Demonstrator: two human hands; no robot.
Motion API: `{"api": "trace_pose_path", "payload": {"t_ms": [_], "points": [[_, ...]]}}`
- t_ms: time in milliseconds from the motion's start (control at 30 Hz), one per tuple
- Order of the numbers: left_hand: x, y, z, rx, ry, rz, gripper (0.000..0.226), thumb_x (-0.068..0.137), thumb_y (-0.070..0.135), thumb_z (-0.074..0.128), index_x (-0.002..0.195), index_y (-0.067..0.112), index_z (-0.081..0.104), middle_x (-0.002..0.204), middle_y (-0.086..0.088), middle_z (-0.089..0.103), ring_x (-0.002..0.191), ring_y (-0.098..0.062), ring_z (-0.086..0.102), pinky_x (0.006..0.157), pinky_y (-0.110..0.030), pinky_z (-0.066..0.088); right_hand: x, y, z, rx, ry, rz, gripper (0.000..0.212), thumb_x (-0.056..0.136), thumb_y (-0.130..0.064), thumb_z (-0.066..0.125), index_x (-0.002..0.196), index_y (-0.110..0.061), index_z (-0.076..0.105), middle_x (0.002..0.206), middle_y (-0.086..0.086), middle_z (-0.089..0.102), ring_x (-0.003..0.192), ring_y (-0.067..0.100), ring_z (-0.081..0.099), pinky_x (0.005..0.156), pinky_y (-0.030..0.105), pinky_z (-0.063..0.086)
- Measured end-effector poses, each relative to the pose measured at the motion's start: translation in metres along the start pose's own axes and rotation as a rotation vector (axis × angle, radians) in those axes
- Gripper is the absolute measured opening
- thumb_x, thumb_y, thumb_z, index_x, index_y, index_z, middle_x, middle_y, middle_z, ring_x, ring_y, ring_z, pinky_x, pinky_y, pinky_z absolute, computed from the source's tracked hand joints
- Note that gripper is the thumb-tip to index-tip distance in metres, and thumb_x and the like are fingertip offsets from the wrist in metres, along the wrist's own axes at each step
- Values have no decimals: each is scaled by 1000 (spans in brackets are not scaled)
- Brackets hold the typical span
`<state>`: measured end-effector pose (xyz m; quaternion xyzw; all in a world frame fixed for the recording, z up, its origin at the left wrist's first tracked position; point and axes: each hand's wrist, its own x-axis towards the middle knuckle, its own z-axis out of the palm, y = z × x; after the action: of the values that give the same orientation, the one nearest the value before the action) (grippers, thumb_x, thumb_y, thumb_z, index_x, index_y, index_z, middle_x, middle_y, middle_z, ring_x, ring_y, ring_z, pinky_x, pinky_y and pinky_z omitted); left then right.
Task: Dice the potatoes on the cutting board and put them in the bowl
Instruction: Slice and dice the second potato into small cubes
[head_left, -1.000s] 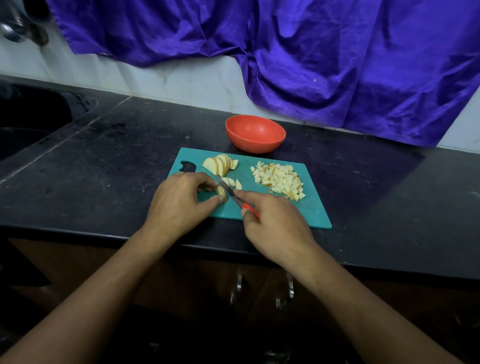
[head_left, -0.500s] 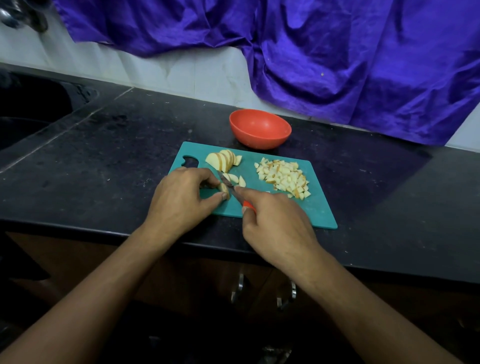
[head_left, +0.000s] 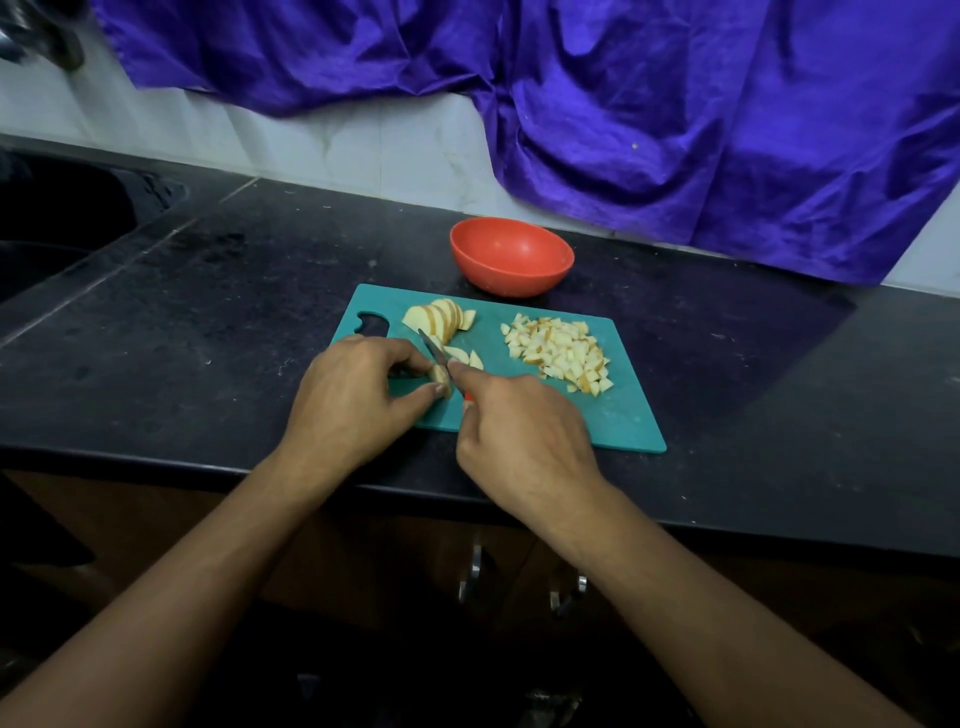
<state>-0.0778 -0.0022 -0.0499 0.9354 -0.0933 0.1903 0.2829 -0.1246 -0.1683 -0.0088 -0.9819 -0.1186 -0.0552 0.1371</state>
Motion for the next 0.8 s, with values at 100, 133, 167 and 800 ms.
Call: {"api": "trace_pose_path", "payload": {"t_ms": [100,133,167,800], "points": [[-1,0,0,3,3,7,31,84,48,76,111,32,76,104,14,74,102,-7,64,90,-40,56,-1,-2,6,4,0,-8,57,103,-26,47,158,-36,35,99,0,64,95,22,62,79,40,52],[-1,0,0,6,3,9,32,84,47,76,111,31,76,104,14,74,101,-7,64,90,-39,56,-1,-2,8,6,4,-9,57,103,-26,47,158,-35,34,101,2,65,95,22,62,79,41,51],[-1,1,0,8,4,12,32,84,47,76,112,31,76,104,14,74,101,-7,64,90,-39,56,-1,-1,9,6,4,-12,58,103,-26,47,158,-35,33,100,2,65,95,22,62,79,41,51],[-2,3,-2,3,8,-4,29,84,45,77,109,31,74,102,15,72,99,-7,64,87,-37,57,-13,47,6,543,-105,114,40,104,-28,57,140,-45,58,80,-16,69,60,-1,54,54,21,44]]}}
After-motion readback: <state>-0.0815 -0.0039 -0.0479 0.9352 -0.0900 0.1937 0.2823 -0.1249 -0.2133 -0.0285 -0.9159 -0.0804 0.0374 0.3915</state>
